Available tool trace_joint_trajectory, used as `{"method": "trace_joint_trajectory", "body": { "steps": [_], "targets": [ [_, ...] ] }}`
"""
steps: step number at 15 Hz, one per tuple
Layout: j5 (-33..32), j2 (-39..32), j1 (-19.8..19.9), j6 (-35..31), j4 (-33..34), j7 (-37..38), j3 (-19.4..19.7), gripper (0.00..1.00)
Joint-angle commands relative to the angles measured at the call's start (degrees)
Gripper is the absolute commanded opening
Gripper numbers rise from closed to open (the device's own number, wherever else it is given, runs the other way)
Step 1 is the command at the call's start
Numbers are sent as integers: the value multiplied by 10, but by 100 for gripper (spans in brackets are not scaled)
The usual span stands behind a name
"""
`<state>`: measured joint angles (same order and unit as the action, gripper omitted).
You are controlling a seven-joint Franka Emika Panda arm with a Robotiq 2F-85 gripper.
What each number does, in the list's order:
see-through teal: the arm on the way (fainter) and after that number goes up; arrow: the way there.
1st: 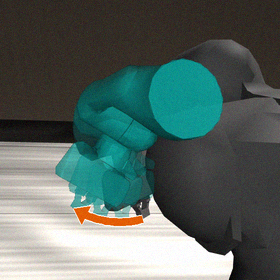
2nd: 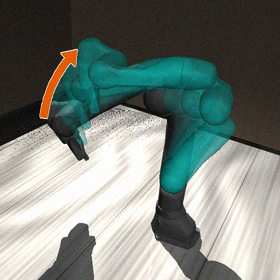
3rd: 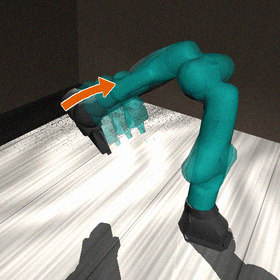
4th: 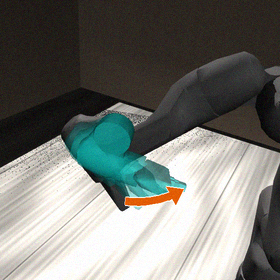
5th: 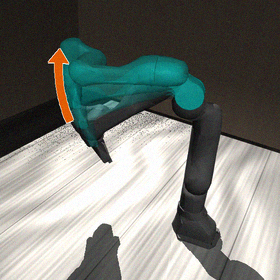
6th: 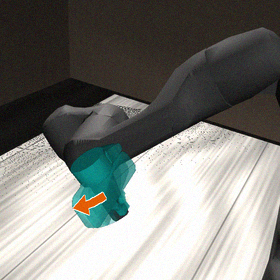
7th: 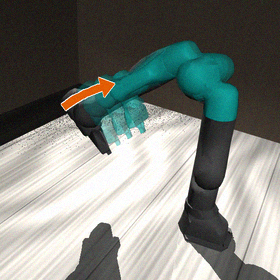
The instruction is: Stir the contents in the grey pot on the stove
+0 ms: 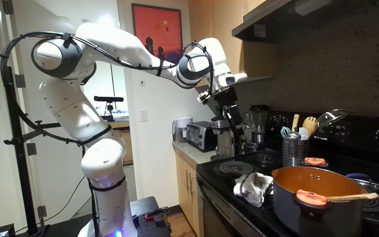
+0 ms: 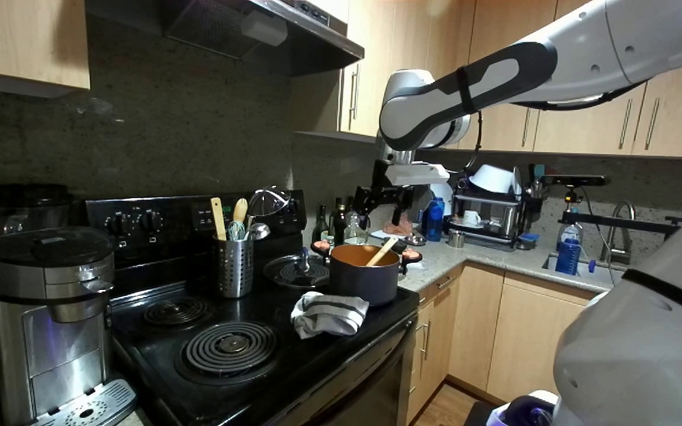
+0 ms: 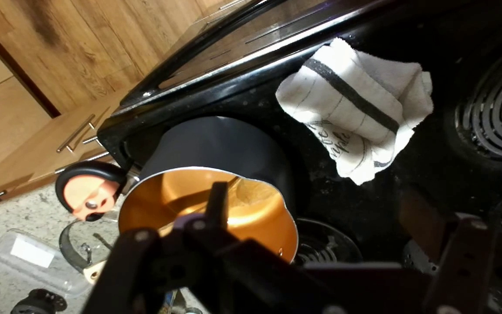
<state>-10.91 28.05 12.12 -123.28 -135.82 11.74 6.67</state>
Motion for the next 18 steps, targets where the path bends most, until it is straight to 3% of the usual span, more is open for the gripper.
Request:
{"method": "trace_joint_trajectory", "body": {
  "steps": [1, 6, 12, 18],
  "targets": [
    [3, -27, 11, -4, 13, 15, -2, 100],
    [3, -91, 34, -2, 76, 44, 18, 100],
    [29, -188, 61, 8, 168, 51, 78, 100],
    [84, -245, 57, 6, 230, -40, 114, 100]
  ]
}}
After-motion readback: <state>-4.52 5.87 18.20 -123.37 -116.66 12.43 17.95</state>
